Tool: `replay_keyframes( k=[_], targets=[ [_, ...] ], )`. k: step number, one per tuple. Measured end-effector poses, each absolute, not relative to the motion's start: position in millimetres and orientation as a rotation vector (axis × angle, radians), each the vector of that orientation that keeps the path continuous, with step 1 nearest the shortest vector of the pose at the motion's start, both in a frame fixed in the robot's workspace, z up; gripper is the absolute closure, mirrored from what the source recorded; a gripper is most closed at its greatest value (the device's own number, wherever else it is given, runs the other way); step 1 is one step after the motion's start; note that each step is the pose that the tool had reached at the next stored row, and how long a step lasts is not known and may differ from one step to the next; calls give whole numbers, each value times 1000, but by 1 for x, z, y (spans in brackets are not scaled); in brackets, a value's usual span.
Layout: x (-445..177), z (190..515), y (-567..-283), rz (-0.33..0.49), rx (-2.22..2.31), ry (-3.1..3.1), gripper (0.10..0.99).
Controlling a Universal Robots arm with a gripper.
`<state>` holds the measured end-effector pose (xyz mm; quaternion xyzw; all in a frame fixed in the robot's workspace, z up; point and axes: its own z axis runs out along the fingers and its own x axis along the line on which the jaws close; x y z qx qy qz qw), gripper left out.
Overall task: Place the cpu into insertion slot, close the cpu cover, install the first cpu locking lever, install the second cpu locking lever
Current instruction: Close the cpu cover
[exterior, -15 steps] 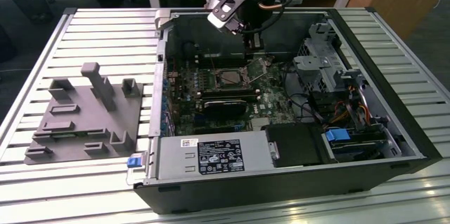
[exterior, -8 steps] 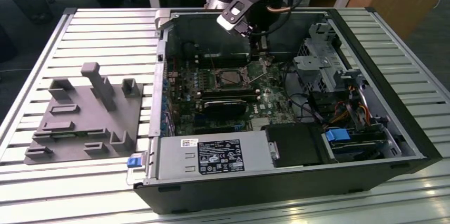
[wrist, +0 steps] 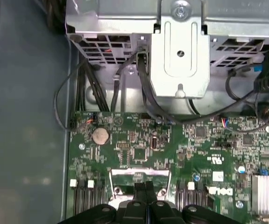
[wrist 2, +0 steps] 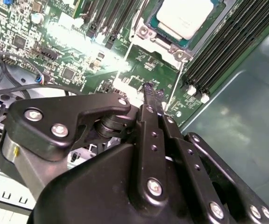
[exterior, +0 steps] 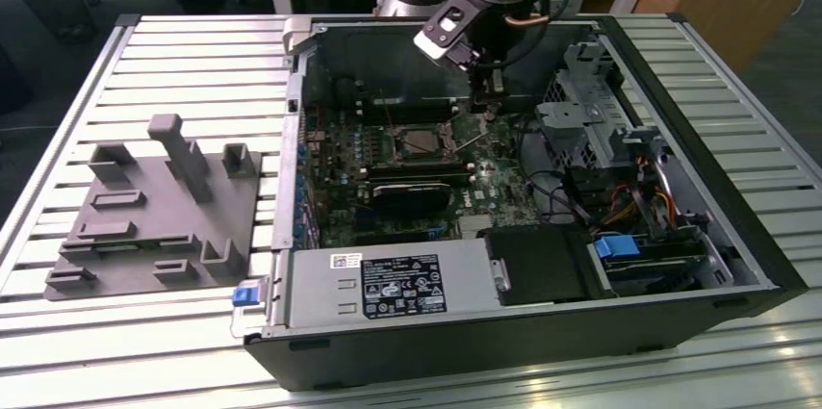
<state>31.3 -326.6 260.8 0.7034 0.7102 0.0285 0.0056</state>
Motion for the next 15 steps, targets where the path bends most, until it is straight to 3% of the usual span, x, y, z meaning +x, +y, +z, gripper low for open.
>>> replay_keyframes(
  k=[15],
  targets=[
    [52, 254, -325, 88, 2202, 2224, 980]
  ],
)
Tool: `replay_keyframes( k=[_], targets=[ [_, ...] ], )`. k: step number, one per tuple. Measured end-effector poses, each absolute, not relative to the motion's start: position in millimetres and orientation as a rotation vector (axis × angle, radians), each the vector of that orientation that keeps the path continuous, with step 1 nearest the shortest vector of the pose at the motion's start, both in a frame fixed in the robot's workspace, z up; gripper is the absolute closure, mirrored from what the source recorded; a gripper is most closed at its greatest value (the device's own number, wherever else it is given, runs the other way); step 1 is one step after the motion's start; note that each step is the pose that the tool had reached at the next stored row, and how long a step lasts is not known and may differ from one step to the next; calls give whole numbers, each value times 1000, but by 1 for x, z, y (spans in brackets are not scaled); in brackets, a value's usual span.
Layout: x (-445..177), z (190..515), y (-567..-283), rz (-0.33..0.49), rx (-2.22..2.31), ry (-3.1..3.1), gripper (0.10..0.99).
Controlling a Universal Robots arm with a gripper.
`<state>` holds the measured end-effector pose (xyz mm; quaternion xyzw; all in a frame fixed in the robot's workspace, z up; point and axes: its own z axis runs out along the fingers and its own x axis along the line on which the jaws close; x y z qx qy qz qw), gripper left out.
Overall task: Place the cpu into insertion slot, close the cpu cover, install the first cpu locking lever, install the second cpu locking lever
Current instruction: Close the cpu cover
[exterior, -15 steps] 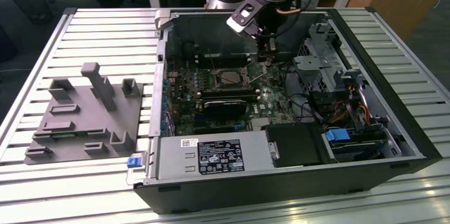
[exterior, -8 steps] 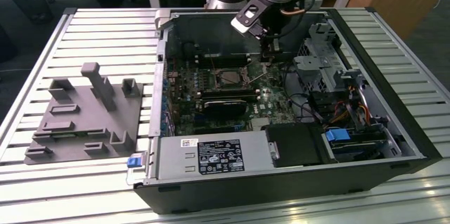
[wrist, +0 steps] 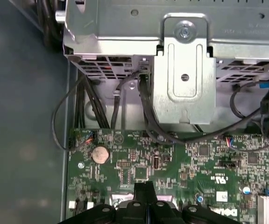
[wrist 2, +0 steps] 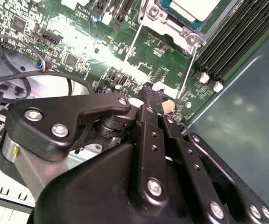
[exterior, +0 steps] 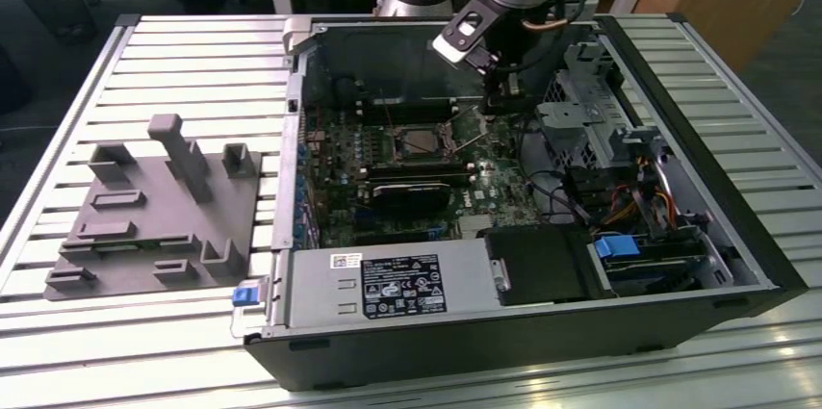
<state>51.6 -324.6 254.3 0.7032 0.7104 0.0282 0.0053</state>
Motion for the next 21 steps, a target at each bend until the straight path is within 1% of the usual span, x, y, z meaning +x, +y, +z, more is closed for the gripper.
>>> replay_keyframes(
  k=[21],
  targets=[
    [66, 244, -323, 88, 2202, 2224, 980]
  ],
)
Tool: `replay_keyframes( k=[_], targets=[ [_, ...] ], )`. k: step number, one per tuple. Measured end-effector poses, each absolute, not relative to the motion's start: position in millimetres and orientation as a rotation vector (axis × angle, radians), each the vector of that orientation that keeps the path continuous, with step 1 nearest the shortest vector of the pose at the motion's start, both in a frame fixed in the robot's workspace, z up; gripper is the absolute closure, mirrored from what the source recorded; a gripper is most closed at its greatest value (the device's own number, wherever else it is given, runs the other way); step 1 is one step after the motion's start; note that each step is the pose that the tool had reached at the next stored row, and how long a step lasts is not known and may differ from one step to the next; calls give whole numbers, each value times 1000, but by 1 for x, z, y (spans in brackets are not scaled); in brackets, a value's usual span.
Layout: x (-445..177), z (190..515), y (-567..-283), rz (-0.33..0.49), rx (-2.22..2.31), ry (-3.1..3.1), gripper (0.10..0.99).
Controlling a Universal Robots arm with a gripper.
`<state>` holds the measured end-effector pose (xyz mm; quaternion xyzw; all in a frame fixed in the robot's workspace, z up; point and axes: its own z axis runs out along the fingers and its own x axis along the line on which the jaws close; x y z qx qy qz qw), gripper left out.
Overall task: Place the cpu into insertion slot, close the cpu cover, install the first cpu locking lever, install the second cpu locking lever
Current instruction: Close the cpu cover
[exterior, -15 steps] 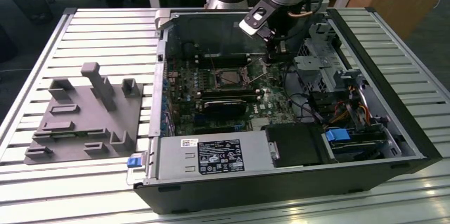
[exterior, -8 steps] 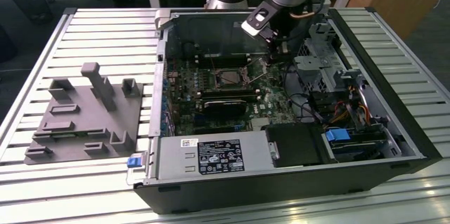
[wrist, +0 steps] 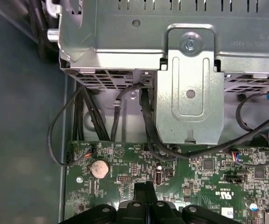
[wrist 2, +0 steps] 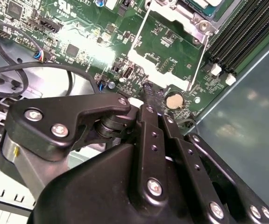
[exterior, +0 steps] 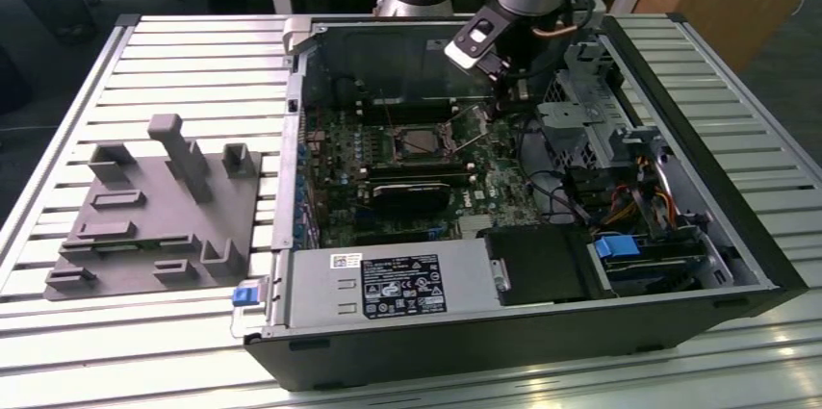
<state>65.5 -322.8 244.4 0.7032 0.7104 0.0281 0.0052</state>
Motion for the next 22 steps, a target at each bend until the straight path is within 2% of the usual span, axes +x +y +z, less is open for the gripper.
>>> replay_keyframes(
  k=[22],
  targets=[
    [57, 237, -323, 88, 2202, 2225, 980]
  ],
)
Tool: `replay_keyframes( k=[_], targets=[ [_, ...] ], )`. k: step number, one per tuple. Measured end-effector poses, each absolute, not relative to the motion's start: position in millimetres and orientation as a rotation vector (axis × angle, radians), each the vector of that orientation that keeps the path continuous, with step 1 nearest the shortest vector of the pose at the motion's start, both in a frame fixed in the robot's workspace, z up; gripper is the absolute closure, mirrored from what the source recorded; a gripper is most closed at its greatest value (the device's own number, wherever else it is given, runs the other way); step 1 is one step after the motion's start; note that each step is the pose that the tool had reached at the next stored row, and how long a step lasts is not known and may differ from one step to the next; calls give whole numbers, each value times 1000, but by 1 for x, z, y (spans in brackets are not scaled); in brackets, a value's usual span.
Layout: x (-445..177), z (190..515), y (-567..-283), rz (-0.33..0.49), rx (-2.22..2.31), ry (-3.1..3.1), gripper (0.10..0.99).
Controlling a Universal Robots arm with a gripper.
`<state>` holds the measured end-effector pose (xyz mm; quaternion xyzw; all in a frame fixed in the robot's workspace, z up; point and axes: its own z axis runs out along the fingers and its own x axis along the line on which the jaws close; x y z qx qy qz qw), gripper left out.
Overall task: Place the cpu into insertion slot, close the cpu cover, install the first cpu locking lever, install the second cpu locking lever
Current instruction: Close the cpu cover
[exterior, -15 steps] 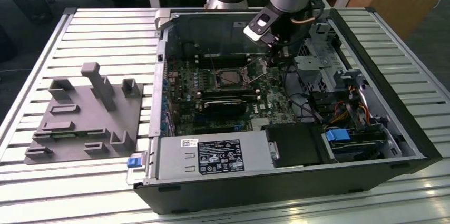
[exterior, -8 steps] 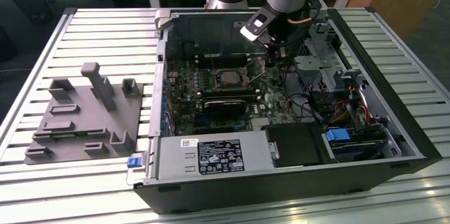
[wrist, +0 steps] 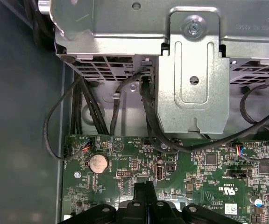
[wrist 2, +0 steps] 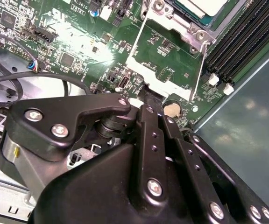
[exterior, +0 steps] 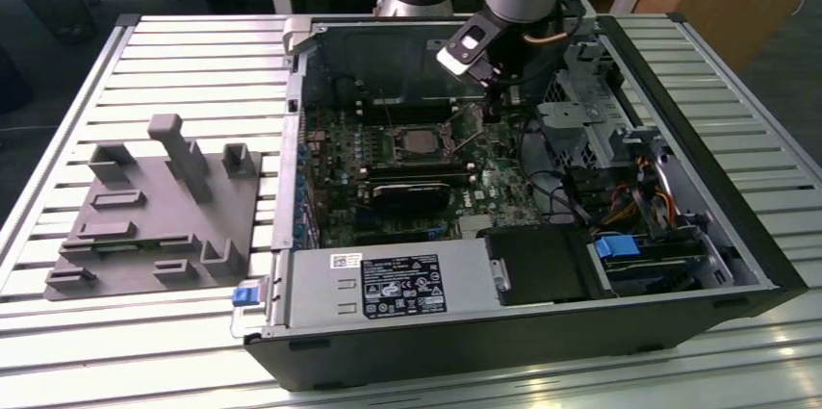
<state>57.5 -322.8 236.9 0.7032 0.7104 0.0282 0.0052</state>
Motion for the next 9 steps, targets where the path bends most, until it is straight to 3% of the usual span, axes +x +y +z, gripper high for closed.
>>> replay_keyframes(
  k=[9],
  targets=[
    [52, 237, -323, 88, 2202, 2224, 980]
  ],
)
